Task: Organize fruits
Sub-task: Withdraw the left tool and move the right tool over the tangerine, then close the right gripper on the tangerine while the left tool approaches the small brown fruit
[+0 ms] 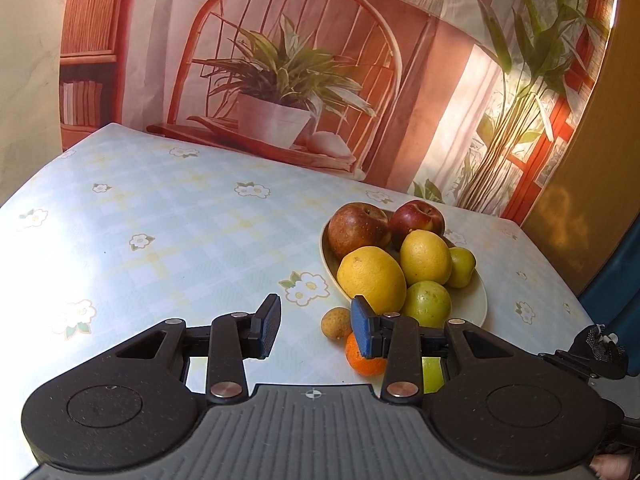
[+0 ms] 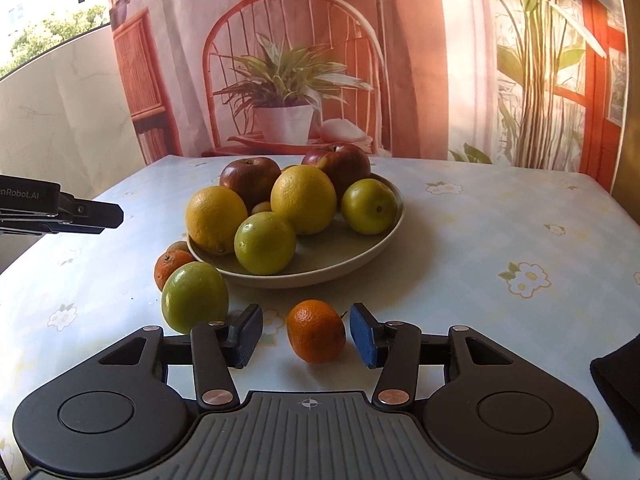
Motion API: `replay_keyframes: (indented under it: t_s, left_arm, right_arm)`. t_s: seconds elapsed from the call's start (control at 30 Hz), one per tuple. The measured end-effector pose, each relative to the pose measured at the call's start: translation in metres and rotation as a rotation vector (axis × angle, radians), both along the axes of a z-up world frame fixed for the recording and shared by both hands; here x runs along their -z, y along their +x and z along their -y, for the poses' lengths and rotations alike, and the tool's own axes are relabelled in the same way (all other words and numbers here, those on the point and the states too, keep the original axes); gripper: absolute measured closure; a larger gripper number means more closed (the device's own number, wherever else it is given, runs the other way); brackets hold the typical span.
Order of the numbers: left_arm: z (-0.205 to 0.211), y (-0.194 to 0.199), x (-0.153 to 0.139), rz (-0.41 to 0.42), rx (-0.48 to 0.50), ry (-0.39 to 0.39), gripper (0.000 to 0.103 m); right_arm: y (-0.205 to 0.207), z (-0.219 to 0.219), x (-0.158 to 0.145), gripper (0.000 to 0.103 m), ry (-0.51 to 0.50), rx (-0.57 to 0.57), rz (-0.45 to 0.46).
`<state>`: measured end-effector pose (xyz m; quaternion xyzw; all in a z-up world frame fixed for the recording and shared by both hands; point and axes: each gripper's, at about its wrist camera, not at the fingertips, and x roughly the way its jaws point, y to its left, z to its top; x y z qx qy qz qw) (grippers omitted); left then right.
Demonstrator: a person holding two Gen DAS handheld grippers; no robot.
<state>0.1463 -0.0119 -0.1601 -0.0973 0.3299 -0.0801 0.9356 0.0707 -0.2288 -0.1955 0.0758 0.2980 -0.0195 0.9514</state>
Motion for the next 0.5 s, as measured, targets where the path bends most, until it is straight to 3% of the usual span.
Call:
replay_keyframes:
  t_s: [0.13, 0.5]
  left_arm:
    - [-0.0004, -0.001, 0.0011, -0.003, -0.004, 0.003, 0.062]
    - [-0.0078, -0.0003, 0.0041, -0.029, -0.035, -0.046, 0.062]
  right_arm:
    - [-0.0016, 0.0041, 0.0032, 0.074, 0.029, 0.017, -0.01]
    - [-0.0075, 0.0097, 0.0037, 0.074, 0.055, 0.021, 0.008]
